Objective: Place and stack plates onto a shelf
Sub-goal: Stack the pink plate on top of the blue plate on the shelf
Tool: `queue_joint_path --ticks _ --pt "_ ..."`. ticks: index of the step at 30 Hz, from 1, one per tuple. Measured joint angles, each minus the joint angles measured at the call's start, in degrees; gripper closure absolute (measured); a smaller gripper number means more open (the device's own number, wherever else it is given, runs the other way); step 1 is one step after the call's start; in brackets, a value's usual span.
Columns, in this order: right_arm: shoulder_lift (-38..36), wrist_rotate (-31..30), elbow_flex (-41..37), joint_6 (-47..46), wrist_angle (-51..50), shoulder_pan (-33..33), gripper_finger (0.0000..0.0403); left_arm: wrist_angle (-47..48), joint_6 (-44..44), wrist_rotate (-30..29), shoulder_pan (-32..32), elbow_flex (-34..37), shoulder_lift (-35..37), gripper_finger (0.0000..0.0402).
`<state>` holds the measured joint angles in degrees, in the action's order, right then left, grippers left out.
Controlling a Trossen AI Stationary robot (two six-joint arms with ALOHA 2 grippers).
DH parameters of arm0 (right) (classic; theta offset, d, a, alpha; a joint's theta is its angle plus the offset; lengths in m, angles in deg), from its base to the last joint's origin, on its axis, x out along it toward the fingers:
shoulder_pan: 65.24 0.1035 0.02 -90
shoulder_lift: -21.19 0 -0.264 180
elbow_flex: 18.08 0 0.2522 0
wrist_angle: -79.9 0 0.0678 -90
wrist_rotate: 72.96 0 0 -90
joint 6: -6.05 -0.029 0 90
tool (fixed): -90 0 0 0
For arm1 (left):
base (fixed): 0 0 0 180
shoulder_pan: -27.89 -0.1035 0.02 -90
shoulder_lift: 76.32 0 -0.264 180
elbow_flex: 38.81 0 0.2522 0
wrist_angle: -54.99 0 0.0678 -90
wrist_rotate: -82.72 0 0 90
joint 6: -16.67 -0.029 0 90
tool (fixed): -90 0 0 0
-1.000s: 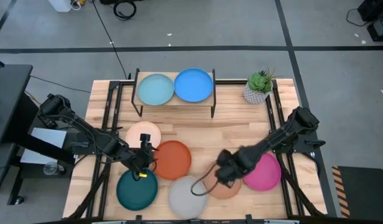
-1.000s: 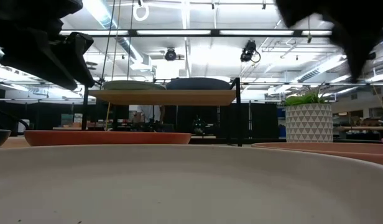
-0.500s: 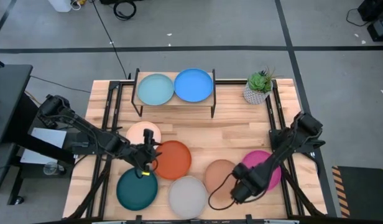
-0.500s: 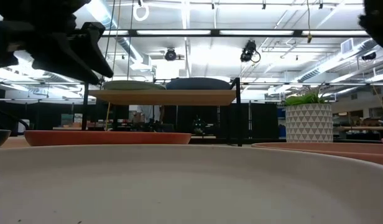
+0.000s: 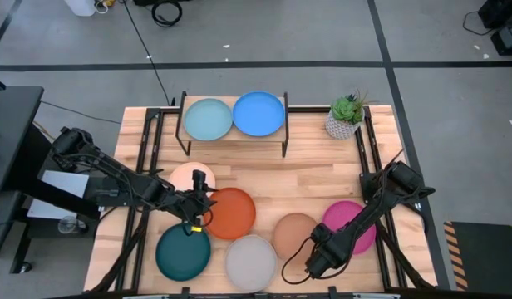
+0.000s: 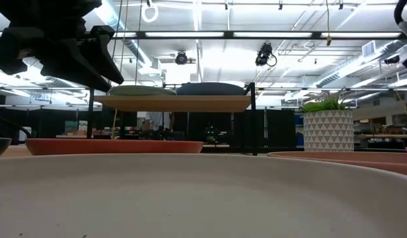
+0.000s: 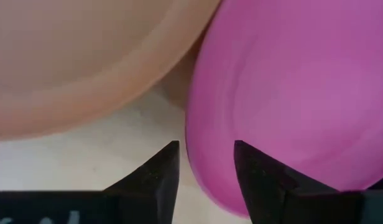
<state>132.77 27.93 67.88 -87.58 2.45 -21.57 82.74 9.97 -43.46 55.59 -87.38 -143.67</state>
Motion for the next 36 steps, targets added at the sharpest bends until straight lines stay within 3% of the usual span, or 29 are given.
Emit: queue_joint_path --ticks 14,20,23,28,31,34,36 --pt "1.6 -1.3 0.0 6.6 -0.2 0.6 0.0370 3.8 0.5 0.3 0.5 -0.5 0.0 0.0208" --pt "0.7 -5.8 6.1 12.5 -10.6 0.4 0.0388 11.5 0.6 -1.1 1.6 -6.2 1.0 0.0208" --pt "0.7 -9.8 10.3 18.2 -19.0 -0.6 0.0376 10.9 -1.3 -1.6 1.1 -7.8 1.8 0.0208" --pt "0.6 -22.3 17.4 33.4 -24.6 -3.7 0.0374 11.7 -1.3 -1.2 0.6 -7.9 3.4 0.0208" --pt "0.6 -31.2 22.0 44.5 -24.5 -6.5 0.0380 9.1 -1.2 5.2 0.6 -7.3 3.8 0.0208" --pt "0.6 -38.1 26.3 53.5 -25.0 -10.2 0.0379 0.8 -1.8 12.9 0.4 -3.8 3.8 0.0208" --pt "0.6 -41.5 29.2 59.6 -25.1 -12.9 0.0377 -1.8 -1.5 14.7 0.4 -1.7 3.8 0.0208"
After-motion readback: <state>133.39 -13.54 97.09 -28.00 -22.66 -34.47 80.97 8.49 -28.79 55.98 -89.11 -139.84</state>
